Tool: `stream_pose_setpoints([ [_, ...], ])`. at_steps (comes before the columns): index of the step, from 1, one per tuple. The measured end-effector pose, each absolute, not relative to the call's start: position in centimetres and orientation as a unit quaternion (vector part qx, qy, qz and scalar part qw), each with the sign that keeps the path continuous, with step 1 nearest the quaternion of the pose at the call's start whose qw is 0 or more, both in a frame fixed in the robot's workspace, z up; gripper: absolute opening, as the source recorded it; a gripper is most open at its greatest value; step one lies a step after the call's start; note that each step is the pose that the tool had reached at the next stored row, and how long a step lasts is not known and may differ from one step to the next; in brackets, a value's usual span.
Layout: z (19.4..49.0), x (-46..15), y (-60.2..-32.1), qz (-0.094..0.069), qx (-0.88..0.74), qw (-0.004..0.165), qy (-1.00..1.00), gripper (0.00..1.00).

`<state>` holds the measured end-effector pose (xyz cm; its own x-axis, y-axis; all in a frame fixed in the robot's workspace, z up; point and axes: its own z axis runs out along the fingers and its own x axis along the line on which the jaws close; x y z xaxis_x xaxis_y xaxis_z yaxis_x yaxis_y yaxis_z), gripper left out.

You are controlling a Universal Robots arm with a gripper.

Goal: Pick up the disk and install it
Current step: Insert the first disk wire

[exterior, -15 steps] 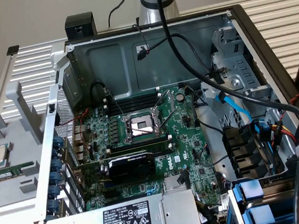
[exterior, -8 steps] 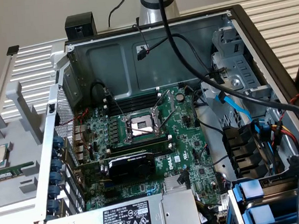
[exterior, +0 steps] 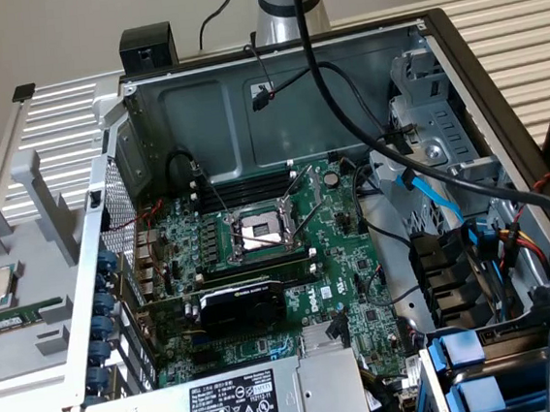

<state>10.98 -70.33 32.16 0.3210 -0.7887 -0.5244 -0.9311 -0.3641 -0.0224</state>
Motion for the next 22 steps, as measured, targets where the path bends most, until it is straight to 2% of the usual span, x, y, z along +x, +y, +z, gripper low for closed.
stream_pose_setpoints([
  [22, 31.85, 10.99, -70.10, 0.223, -0.795, 0.160, 0.540, 0.24],
])
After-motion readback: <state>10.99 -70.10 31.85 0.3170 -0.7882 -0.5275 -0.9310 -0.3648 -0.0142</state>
